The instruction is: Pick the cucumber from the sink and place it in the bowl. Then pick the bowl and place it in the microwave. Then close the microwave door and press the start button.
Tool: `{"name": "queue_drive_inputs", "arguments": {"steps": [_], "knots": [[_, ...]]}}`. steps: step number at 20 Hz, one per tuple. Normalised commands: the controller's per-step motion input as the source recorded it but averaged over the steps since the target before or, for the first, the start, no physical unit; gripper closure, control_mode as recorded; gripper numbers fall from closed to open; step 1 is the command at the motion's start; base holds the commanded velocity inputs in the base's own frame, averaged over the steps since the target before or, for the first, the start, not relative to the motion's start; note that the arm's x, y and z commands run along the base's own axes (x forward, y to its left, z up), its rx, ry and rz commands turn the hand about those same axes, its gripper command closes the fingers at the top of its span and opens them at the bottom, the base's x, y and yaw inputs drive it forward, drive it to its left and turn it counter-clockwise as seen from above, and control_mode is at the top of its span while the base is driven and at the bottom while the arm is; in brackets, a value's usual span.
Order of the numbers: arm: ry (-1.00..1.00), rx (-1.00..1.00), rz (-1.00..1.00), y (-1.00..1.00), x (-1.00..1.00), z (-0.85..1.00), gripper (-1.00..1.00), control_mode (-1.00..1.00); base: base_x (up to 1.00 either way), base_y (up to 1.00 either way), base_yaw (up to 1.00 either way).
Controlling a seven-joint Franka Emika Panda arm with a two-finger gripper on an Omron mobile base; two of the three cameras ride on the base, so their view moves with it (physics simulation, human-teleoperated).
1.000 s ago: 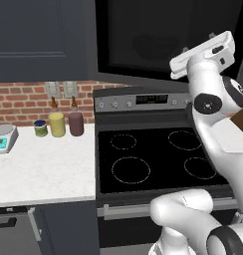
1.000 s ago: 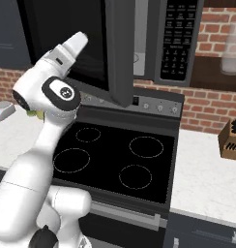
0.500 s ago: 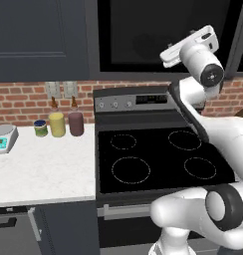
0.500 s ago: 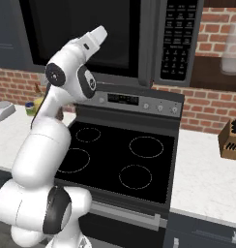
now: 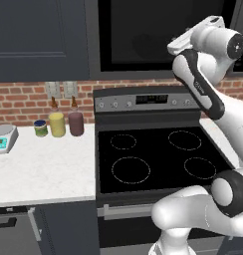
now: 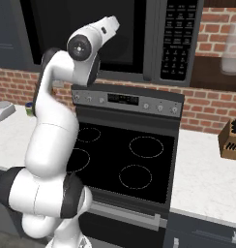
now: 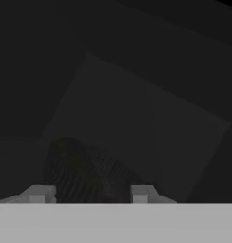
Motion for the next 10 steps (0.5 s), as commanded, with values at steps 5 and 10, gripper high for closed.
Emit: {"name": "queue_drive_inputs", "arguments": {"steps": [5, 10], "knots": [[0.11, 0.01, 0.08, 0.0, 0.07, 0.0, -1.0, -1.0, 0.0, 0.0, 0.0], [-0.01, 0.0, 0.05, -0.32, -0.78, 0.0, -1.0, -1.0, 0.0, 0.0, 0.0]]}}
